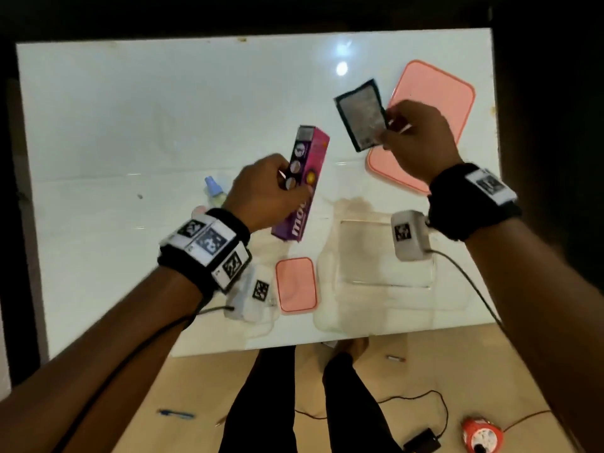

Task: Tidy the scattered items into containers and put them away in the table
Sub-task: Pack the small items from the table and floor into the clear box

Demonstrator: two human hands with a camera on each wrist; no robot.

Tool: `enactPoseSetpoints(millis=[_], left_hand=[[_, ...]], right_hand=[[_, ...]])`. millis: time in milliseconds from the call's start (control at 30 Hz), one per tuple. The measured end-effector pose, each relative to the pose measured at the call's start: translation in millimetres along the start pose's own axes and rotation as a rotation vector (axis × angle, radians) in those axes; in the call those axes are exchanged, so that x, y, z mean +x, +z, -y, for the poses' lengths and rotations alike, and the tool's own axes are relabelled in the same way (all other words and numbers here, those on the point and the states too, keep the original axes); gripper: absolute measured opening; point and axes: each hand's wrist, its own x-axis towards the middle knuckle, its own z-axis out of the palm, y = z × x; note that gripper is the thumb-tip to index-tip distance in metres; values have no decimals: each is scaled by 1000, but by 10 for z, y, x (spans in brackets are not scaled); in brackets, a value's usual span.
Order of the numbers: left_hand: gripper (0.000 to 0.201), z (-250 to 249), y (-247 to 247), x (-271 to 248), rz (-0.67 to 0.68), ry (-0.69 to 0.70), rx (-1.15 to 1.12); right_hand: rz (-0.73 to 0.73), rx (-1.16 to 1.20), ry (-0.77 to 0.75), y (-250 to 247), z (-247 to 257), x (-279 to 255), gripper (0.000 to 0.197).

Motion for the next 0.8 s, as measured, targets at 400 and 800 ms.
enactPoseSetpoints(millis=[400,800], left_hand=[[45,-348,1263,-882,21,-38,150],[79,-422,1648,-919,-36,-54,453]], right_hand=[[-63,183,400,397,-910,-2084,9],[0,46,438,596,-847,-2046,32]])
